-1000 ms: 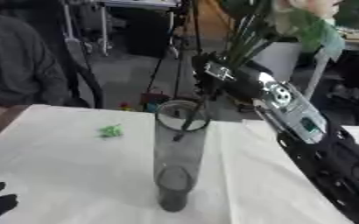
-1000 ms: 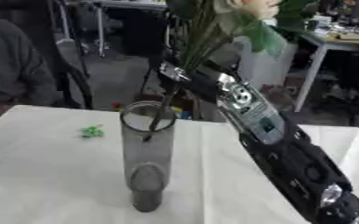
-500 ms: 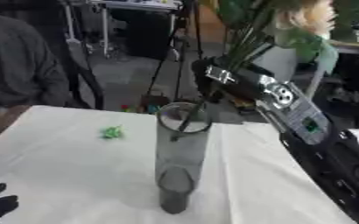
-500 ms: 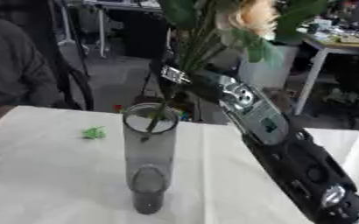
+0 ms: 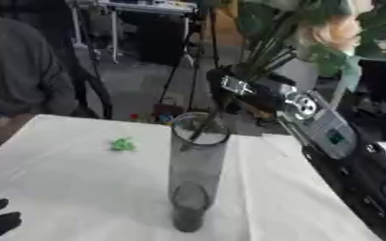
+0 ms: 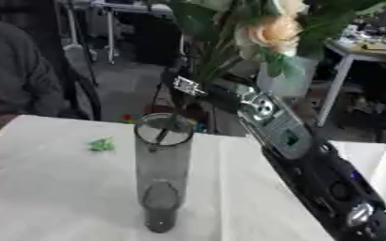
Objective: Arrange flowers into the vase.
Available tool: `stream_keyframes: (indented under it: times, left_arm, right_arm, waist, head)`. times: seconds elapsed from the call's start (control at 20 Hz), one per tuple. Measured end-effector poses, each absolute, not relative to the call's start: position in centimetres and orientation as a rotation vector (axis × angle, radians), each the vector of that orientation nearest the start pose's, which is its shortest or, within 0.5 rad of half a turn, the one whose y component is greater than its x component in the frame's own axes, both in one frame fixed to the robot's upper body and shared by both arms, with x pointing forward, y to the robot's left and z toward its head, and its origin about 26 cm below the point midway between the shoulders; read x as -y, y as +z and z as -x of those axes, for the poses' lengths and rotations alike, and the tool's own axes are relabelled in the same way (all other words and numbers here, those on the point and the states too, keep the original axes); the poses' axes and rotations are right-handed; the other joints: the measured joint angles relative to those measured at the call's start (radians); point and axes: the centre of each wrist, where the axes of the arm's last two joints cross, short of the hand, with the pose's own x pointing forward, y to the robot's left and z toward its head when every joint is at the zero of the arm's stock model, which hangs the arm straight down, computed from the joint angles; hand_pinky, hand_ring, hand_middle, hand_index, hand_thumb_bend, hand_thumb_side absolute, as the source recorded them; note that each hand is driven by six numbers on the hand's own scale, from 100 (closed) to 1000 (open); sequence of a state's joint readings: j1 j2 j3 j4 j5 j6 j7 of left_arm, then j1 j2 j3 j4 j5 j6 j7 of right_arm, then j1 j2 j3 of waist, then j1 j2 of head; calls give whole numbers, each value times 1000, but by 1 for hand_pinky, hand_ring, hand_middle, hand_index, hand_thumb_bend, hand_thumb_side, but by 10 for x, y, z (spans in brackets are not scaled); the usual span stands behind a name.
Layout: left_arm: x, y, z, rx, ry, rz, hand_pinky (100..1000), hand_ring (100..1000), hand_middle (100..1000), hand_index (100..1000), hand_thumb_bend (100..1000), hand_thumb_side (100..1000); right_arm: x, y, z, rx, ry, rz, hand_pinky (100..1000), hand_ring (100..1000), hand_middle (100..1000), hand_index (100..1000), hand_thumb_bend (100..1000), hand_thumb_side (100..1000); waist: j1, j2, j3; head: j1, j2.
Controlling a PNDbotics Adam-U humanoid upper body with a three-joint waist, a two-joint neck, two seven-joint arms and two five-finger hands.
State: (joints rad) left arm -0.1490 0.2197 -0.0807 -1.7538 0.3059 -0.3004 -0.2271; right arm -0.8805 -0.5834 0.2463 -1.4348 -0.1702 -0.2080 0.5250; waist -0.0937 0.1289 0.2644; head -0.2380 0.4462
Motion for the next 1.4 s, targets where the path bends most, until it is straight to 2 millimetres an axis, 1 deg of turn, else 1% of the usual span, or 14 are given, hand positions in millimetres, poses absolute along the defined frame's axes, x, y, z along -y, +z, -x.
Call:
stream_keyframes:
  times: [0.15, 0.3, 0.5, 0.95, 1.2, 1.4]
  left_arm:
    - [-250, 84, -306, 2152, -291, 371, 834, 772, 804, 833, 869, 642]
    - [-251, 84, -306, 2154, -290, 366, 834, 772, 804, 833, 871, 642]
    - [-251, 84, -306, 2156, -288, 363, 834, 772, 804, 832, 871, 641]
    - [-251, 84, -306, 2155, -289, 360, 833, 771, 803, 831, 873, 642]
    - [-251, 84, -306, 2155, -289, 360, 833, 770, 803, 831, 873, 641]
    - [-251, 84, -306, 2155, -288, 359, 833, 770, 803, 831, 873, 642]
  right_arm:
    - [246, 283, -415, 2076, 1367, -91, 100, 222, 100, 398, 100, 977]
    - [248, 282, -416, 2040, 1419, -83, 100, 253, 100, 429, 100, 980]
    - [251, 281, -417, 1994, 1481, -59, 100, 297, 136, 455, 100, 994]
    - [254, 280, -419, 1946, 1543, -44, 100, 320, 160, 474, 100, 1000]
    - [257, 281, -420, 1929, 1559, -19, 100, 356, 203, 519, 100, 1000]
    - [259, 282, -421, 1914, 1580, 3, 100, 379, 229, 533, 100, 1000]
  waist:
    - [-5, -2, 0]
    - [-6, -3, -1]
    - [-6, -3, 1]
    - [-6, -5, 4]
    - [-8, -5, 4]
    - [-12, -6, 4]
  head:
    - [3, 0]
    - [7, 0]
    - [8, 0]
    - [8, 0]
    - [8, 0]
    - [8, 0]
